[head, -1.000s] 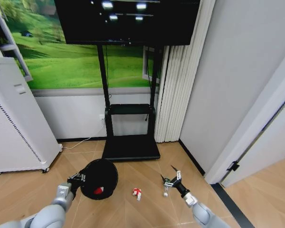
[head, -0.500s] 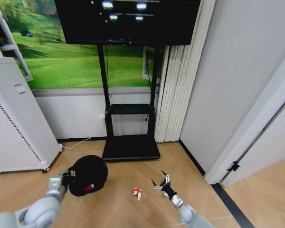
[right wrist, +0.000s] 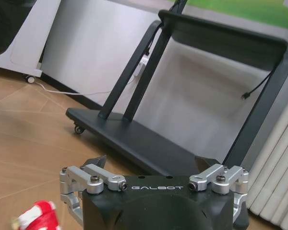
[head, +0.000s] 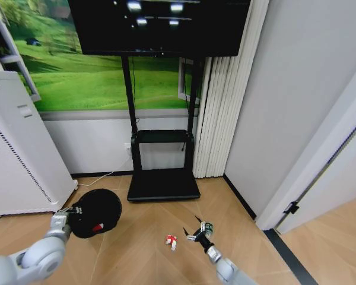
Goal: Pick up the trash bin and place the garbage on the floor into it.
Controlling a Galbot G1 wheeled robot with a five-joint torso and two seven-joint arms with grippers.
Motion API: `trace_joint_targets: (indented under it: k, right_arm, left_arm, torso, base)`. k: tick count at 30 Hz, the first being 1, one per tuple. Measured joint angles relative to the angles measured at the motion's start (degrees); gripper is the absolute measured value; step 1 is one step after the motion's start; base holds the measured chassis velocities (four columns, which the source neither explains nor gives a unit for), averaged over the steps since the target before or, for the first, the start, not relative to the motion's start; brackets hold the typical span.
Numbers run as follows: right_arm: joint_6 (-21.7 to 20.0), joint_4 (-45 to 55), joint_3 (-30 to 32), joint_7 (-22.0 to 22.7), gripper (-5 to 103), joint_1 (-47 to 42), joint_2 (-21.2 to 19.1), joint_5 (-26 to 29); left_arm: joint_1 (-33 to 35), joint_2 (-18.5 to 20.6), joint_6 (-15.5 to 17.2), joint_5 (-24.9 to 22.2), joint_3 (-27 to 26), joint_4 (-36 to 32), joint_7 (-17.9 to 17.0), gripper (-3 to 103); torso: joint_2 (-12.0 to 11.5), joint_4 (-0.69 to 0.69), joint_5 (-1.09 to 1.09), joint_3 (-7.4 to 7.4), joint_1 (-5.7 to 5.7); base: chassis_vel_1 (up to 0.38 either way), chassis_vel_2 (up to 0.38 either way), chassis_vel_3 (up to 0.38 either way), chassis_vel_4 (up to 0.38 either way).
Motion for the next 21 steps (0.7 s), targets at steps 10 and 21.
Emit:
trace_joint_targets:
  k: [10, 21]
  right_arm:
    - [-1.8, -1.0, -1.9, -4.1, 100, -1.6, 2.4, 6.2]
    - [-5.3, -2.3, -5.7, -4.5, 100, -1.7, 4.9, 11.8]
  left_arm:
    - [1.1, 0.5, -2.3, 7.3, 1.0, 3.8, 3.9, 7]
    - [1.5, -1.4, -2.6, 8.1, 0.6, 1.7, 1.2, 7]
  torso:
    - [0.0, 0.00, 0.00, 0.00, 0.00]
    - [0.0, 0.00, 0.00, 0.00, 0.00]
  base:
    - [0.000, 0.000, 0.000, 0.000]
    - [0.000, 0.000, 0.000, 0.000]
